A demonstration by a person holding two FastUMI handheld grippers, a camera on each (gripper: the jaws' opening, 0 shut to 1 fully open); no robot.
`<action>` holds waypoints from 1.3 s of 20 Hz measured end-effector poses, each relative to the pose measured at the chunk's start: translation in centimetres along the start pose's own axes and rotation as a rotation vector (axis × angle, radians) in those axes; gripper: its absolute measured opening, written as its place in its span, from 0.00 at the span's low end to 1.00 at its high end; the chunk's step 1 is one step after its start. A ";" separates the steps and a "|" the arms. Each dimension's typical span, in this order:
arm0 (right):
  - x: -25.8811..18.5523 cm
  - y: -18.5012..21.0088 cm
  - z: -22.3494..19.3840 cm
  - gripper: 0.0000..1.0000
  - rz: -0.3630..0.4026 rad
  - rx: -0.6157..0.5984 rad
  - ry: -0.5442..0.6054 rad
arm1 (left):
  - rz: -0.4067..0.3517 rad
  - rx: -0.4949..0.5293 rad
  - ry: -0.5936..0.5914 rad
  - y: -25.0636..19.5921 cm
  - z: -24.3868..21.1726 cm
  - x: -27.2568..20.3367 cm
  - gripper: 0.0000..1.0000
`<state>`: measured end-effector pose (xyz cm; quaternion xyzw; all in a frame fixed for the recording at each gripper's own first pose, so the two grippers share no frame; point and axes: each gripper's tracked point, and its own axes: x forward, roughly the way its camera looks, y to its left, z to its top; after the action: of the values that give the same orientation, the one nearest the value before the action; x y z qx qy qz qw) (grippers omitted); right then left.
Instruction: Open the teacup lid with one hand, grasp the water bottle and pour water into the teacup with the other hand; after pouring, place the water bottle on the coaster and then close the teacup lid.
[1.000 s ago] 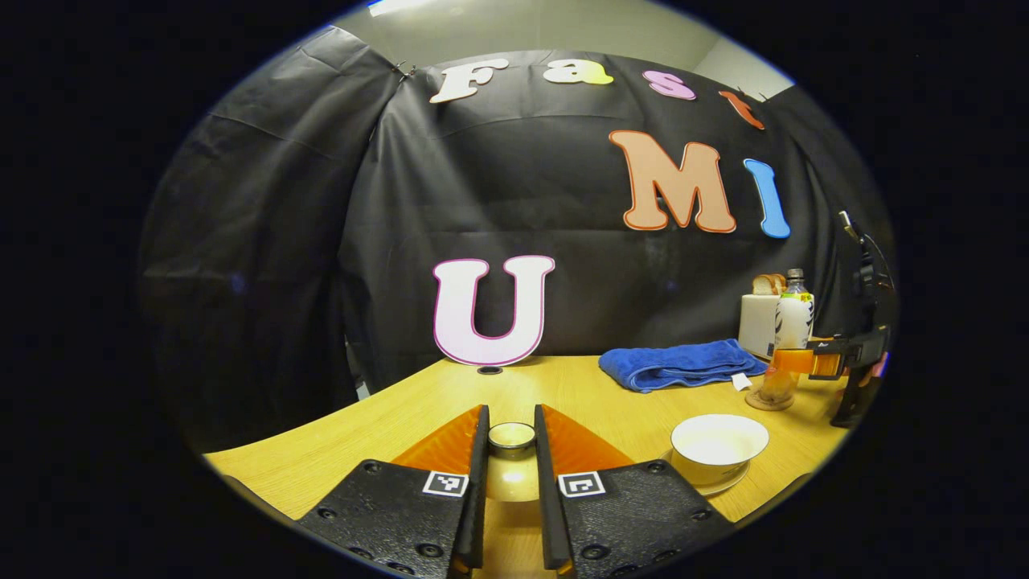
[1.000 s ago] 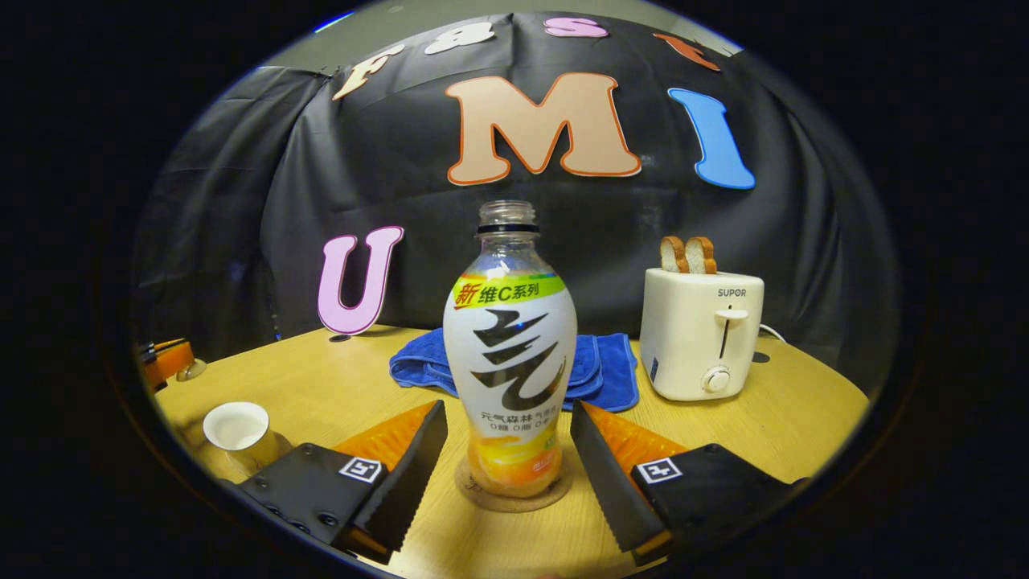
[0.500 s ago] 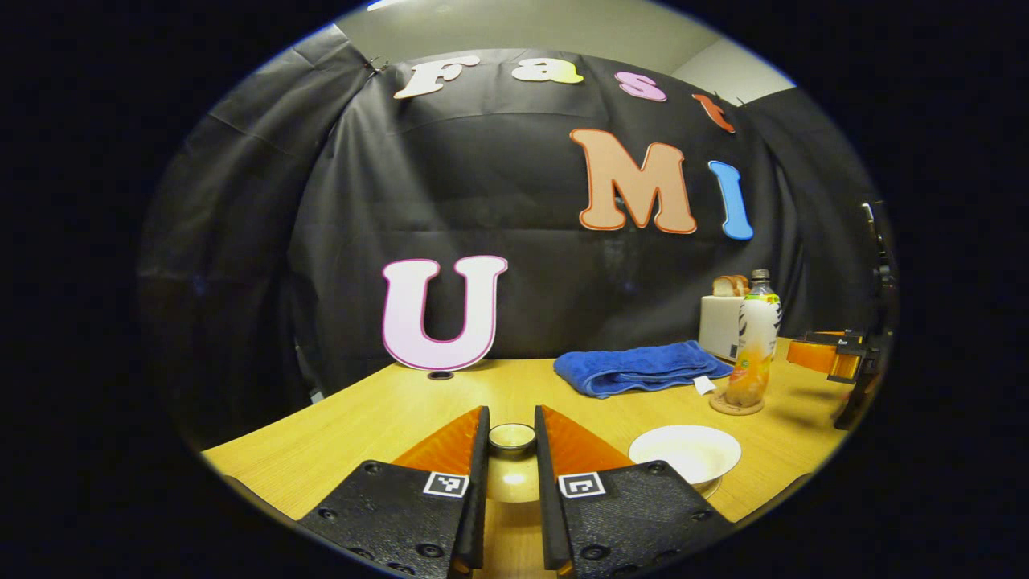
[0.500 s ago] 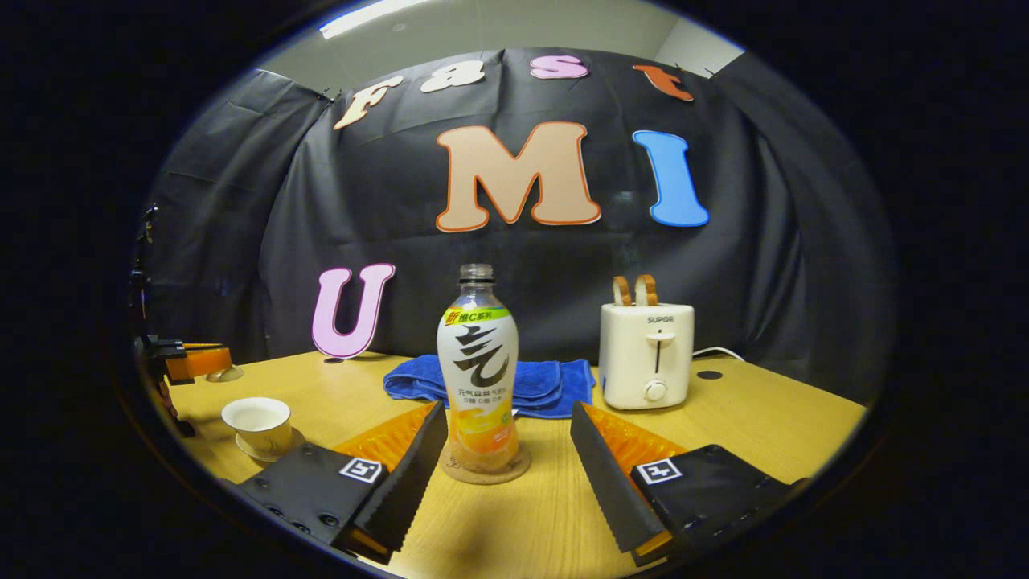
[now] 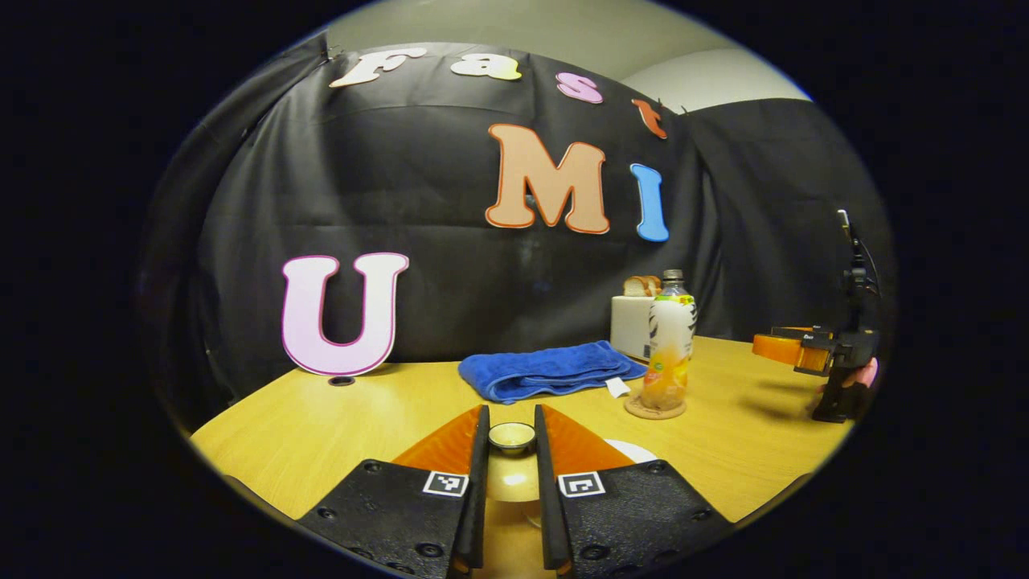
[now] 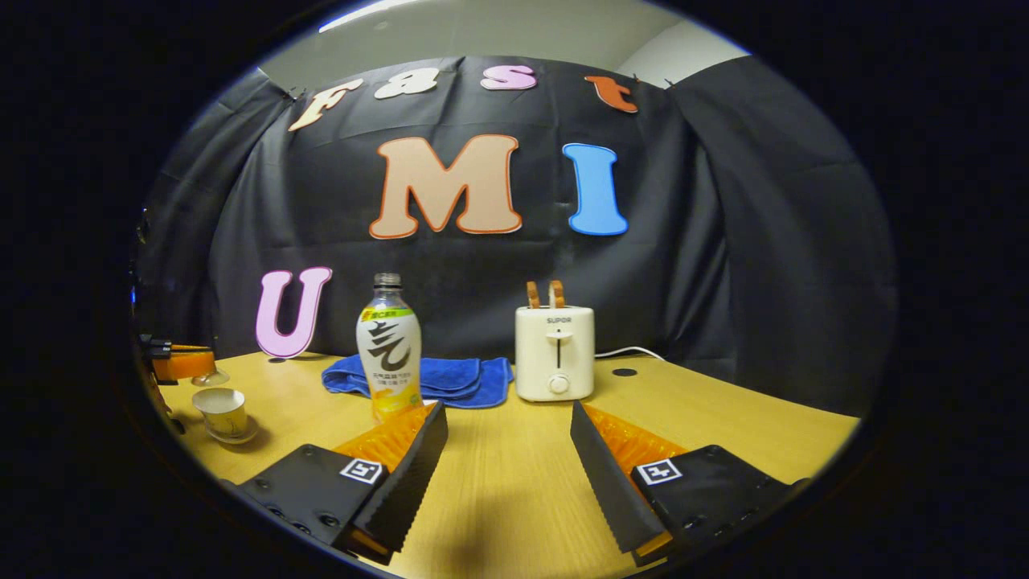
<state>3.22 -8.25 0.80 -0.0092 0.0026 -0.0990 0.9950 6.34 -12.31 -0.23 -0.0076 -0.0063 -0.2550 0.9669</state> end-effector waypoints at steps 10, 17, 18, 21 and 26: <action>-1.4 -1.3 0.0 0.94 -0.014 -0.001 0.000 | -0.188 0.018 0.040 -4.6 -0.6 -0.3 0.26; -1.5 -1.1 0.0 0.94 0.001 -0.001 0.000 | -0.152 0.038 0.125 -4.2 -1.8 -0.2 0.28; -1.5 -1.1 0.0 0.97 0.001 -0.001 0.000 | -0.149 0.039 0.127 -4.1 -1.8 -0.2 0.28; -1.5 -1.1 0.0 0.94 0.001 -0.001 0.000 | -0.131 0.035 0.118 -3.8 -1.7 -0.3 0.30; -1.4 -1.1 0.0 0.97 0.001 0.000 0.000 | -0.080 0.023 0.073 -2.8 -1.0 -0.9 0.87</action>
<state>1.59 -9.06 0.82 -0.0094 0.0024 -0.0986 0.9951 4.15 -14.30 -1.23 0.0130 0.0260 -0.2935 0.9555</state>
